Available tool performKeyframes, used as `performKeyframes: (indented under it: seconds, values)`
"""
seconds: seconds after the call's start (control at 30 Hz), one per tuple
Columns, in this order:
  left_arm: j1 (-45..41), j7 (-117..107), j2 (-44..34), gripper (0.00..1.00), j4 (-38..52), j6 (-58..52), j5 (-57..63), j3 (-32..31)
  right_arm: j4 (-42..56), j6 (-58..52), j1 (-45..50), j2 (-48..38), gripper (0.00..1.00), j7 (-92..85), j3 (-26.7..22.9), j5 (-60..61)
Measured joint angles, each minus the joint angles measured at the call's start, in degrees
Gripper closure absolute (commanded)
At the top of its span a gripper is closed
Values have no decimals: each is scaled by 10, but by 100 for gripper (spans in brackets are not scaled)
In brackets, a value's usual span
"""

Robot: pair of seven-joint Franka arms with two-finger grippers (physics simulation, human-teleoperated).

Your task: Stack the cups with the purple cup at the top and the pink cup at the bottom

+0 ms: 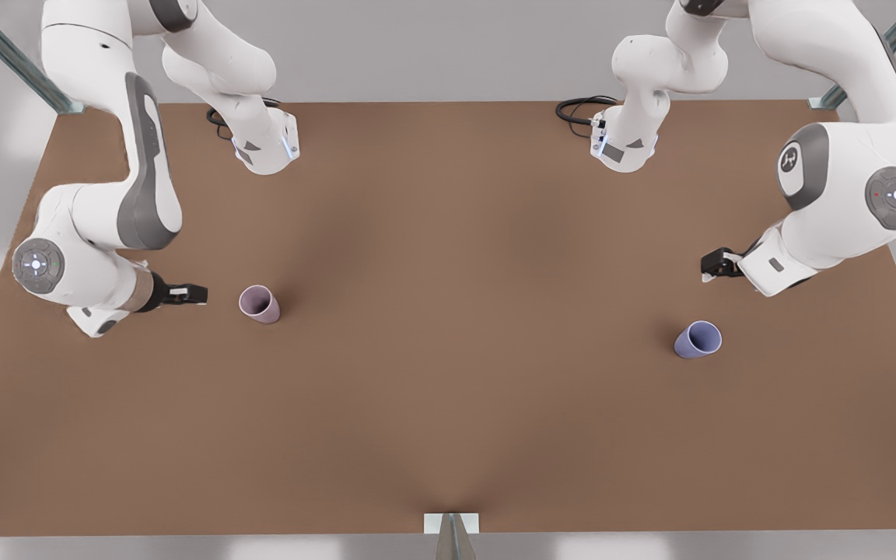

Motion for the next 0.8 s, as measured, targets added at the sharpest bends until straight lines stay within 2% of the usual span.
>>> performKeyframes:
  seconds: [0.2, 0.47, 0.8]
  values:
    - [1, 2, 1, 0, -5, 4, 3, 8, -162, 104, 27, -34, 0, 30, 14, 11]
    - [1, 5, 10, 0, -4, 9, 3, 20, -193, 233, 5, 32, 0, 73, 11, 21]
    - [0, 8, 16, 0, -4, 11, 3, 20, -259, 308, -4, 25, 0, 103, 10, 20]
